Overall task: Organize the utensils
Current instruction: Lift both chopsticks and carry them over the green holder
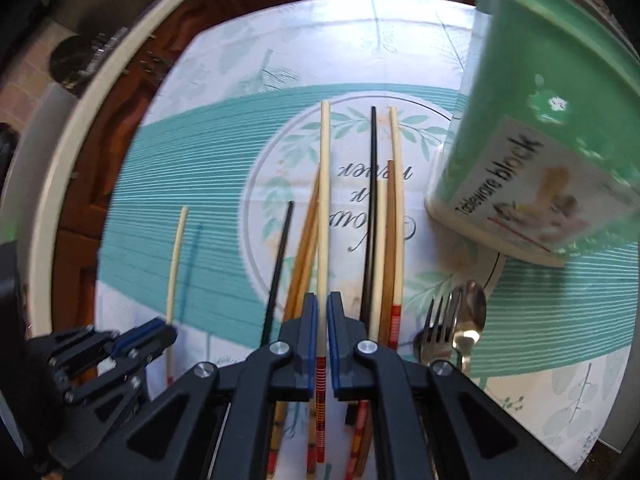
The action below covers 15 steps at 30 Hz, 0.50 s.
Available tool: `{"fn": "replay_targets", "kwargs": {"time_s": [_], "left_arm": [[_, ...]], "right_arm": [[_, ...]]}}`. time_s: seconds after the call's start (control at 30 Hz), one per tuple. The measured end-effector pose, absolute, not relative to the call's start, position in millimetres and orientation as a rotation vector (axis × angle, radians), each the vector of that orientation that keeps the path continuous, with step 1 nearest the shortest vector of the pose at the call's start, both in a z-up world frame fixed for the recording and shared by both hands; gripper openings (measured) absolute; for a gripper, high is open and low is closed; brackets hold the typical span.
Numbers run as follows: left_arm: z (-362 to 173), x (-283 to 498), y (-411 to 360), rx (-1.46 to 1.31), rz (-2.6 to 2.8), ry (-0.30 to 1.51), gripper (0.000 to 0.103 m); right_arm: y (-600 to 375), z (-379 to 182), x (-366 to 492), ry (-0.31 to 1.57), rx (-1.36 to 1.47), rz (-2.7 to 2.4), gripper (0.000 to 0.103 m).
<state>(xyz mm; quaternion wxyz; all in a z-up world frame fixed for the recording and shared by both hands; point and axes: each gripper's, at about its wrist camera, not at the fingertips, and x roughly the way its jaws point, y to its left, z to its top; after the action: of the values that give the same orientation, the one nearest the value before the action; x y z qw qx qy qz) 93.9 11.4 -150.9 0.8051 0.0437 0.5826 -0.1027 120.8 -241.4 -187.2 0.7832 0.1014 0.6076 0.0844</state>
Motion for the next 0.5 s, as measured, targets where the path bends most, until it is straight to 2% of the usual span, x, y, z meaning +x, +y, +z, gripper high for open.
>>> {"fn": "replay_targets", "kwargs": {"time_s": [0.5], "left_arm": [[-47.9, 56.2, -6.0, 0.025, -0.312, 0.871, 0.003]], "right_arm": [[-293.0, -97.9, 50.9, 0.880, 0.260, 0.325, 0.005]]}}
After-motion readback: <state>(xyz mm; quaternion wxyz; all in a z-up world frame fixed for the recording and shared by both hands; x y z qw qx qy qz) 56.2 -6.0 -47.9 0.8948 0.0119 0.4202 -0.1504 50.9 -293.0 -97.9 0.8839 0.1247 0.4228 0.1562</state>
